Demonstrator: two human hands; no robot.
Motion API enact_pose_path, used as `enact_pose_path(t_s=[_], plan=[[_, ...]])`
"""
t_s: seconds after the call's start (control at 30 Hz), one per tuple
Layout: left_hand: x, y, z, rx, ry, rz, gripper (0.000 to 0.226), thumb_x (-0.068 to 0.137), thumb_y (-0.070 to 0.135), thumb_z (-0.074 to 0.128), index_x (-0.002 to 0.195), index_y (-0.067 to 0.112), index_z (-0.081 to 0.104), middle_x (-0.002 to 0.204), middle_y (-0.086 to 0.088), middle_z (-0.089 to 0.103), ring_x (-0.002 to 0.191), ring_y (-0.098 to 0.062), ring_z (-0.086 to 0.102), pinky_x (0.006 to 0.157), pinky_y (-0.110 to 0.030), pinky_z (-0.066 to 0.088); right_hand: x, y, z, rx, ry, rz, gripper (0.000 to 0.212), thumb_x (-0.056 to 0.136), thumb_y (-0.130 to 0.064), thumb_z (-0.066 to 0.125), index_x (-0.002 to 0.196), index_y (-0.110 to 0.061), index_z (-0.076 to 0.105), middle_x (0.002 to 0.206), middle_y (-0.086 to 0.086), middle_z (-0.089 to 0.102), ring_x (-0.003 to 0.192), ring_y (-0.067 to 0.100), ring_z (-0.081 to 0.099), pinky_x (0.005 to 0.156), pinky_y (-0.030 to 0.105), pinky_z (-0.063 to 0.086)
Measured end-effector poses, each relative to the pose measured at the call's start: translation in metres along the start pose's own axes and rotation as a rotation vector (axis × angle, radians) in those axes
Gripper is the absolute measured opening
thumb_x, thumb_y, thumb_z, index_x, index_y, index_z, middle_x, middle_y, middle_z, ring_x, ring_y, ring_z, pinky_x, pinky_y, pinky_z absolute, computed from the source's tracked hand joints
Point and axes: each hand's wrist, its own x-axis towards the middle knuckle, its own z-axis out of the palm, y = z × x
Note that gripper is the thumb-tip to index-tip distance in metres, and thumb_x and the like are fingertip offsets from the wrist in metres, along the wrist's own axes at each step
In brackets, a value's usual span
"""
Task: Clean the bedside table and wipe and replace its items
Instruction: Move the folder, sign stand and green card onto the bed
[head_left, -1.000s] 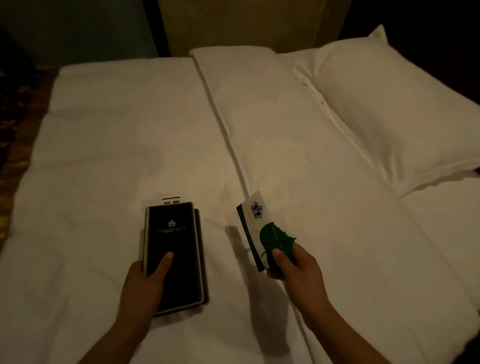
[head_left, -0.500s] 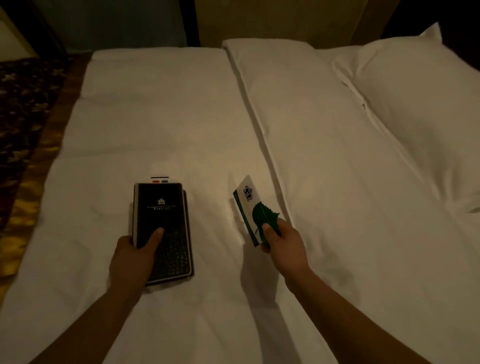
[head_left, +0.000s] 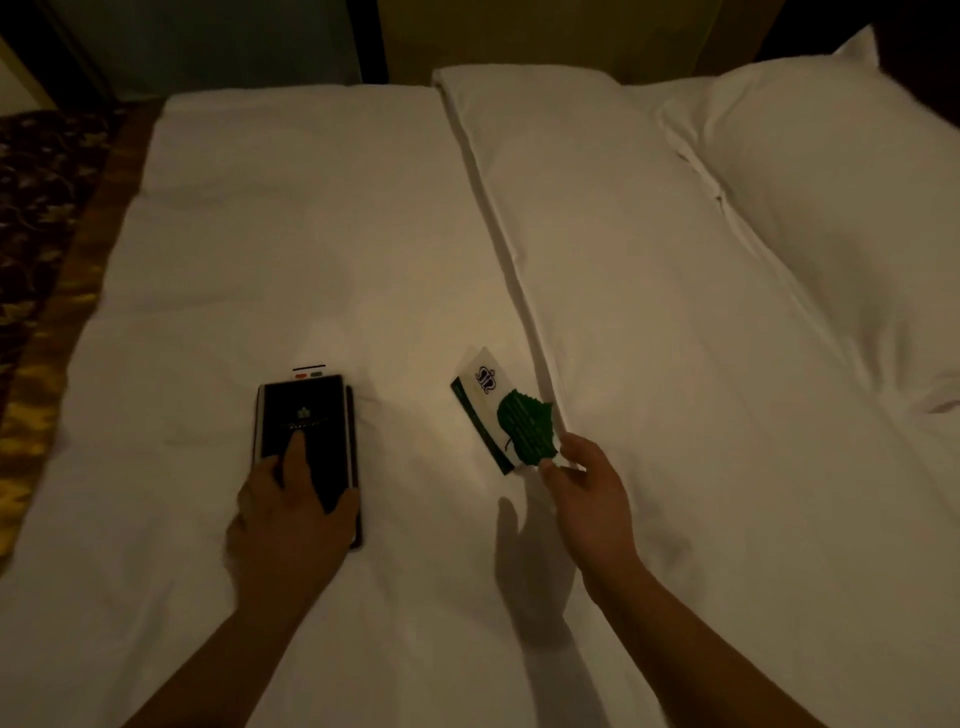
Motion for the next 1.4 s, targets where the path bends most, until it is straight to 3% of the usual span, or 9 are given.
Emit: enact_pose_path(t_s=[0.1,0.33,0.43,0.57,0.73,0.93,1.17,1.4], plan=[[-0.022,0.037,0.003,-0.023,-0.072,0.165,0.086,0.088,0.051,0.059,0.158,0.025,0.017,0.155,-0.019,0.03,0.141,-0.038,0.029,0.114,-0.058,0.027,-0.009,0.006,-0.02,-0.013,0.004,-0.038,0.039,0.093,-0.025,0.061,0.131,-0.031,0.053,0.128,-0.008,0.057,0.109,0.012,0.059,0.093,0.039,0.054],[-0.085,0.117,0.02,-0.019,-0.178,0.459,0.088,0.077,0.074,0.019,0.156,0.037,0.008,0.164,-0.008,0.016,0.153,-0.026,0.004,0.122,-0.053,0.004,-0.028,0.02,-0.085,-0.089,0.053,-0.104,0.038,0.092,-0.031,0.061,0.13,-0.033,0.055,0.126,-0.015,0.058,0.106,0.004,0.058,0.086,0.026,0.051],[-0.113,0.144,0.03,0.025,-0.216,0.537,0.084,0.082,0.072,0.022,0.156,0.038,0.003,0.165,-0.009,0.012,0.153,-0.027,0.001,0.122,-0.054,0.002,-0.04,0.027,-0.117,-0.167,0.092,-0.162,0.037,0.093,-0.031,0.06,0.13,-0.034,0.055,0.124,-0.017,0.057,0.104,0.003,0.058,0.086,0.026,0.053],[-0.152,0.182,0.041,0.031,-0.243,0.627,0.081,0.085,0.069,0.027,0.156,0.04,0.0,0.166,-0.007,0.011,0.154,-0.026,0.001,0.123,-0.054,0.002,-0.057,0.04,-0.165,-0.203,0.148,-0.189,0.036,0.093,-0.034,0.06,0.129,-0.037,0.055,0.12,-0.022,0.055,0.1,-0.003,0.056,0.078,0.012,0.046],[-0.201,0.22,0.055,0.037,-0.284,0.73,0.081,0.086,0.069,0.027,0.156,0.04,0.0,0.166,-0.005,0.009,0.154,-0.024,-0.002,0.123,-0.052,0.001,-0.084,0.061,-0.227,-0.165,0.227,-0.156,0.037,0.093,-0.031,0.06,0.13,-0.034,0.055,0.121,-0.019,0.057,0.104,0.0,0.056,0.086,0.023,0.05],[-0.256,0.26,0.071,0.085,-0.315,0.856,0.08,0.086,0.07,0.023,0.155,0.042,-0.004,0.166,-0.006,0.009,0.154,-0.025,-0.003,0.123,-0.052,0.004,-0.117,0.089,-0.289,-0.134,0.317,-0.118,0.037,0.093,-0.031,0.062,0.129,-0.034,0.055,0.119,-0.018,0.057,0.105,0.0,0.055,0.089,0.027,0.051],[-0.331,0.303,0.094,0.07,-0.374,0.977,0.079,0.086,0.071,0.022,0.156,0.041,0.001,0.166,-0.006,0.014,0.154,-0.026,0.0,0.124,-0.051,0.007,-0.16,0.129,-0.366,-0.142,0.433,-0.092,0.039,0.091,-0.034,0.063,0.129,-0.038,0.055,0.119,-0.024,0.055,0.107,-0.007,0.053,0.082,0.017,0.045],[-0.412,0.341,0.122,0.06,-0.452,1.119,0.08,0.084,0.071,0.016,0.156,0.039,0.002,0.165,-0.006,0.014,0.153,-0.025,0.0,0.123,-0.051,0.008,-0.208,0.187,-0.446,-0.148,0.551,0.031,0.04,0.089,-0.033,0.064,0.129,-0.036,0.056,0.114,-0.019,0.055,0.1,-0.001,0.056,0.075,0.006,0.038]])
